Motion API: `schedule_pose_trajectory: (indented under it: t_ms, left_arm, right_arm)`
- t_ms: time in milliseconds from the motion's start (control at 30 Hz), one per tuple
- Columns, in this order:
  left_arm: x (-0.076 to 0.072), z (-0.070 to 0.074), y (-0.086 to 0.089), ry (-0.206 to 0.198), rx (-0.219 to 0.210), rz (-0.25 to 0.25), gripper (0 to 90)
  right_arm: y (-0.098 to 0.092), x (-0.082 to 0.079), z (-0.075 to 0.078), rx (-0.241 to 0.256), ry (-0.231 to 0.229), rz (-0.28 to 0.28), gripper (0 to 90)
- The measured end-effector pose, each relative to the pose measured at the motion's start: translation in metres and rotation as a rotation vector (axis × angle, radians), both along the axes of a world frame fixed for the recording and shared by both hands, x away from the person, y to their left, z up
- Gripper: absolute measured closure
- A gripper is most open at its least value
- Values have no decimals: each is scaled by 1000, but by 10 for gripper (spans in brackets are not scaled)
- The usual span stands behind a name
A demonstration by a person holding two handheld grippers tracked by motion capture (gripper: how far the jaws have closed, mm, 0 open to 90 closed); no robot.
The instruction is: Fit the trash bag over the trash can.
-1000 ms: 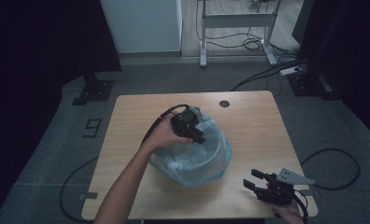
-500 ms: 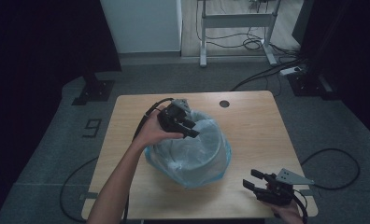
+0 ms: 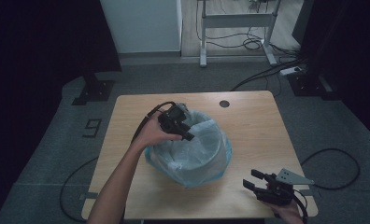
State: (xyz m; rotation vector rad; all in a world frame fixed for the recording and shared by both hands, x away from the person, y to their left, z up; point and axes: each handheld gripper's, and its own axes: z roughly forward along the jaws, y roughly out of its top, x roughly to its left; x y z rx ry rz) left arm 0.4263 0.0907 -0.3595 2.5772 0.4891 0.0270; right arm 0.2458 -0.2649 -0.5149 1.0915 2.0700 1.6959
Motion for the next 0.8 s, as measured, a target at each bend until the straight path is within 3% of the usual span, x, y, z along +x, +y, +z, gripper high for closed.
schedule_pose_trajectory:
  t_ms: [133, 300, 433, 533, 667, 800]
  left_arm:
    - [0, -4, -5, 11, 46, -8, 542]
    - [0, -4, -4, 14, 44, -5, 528]
    - [-3, 1, 0, -3, 12, 0, 484]
    - [-13, 11, 6, -43, -34, 0, 456]
    - [-25, 20, 9, -86, -52, -6, 430]
    - [-38, 25, 9, -96, -60, -36, 433]
  right_arm:
    - [-1, 0, 0, -1, -2, 1, 380]
    - [-1, -1, 0, 1, -3, -2, 380]
    - [-1, -1, 0, 2, -3, -3, 380]
    - [-1, -1, 1, 2, -3, -2, 380]
    - [0, -1, 1, 5, -4, -3, 380]
    - [1, -1, 1, 2, -4, 1, 379]
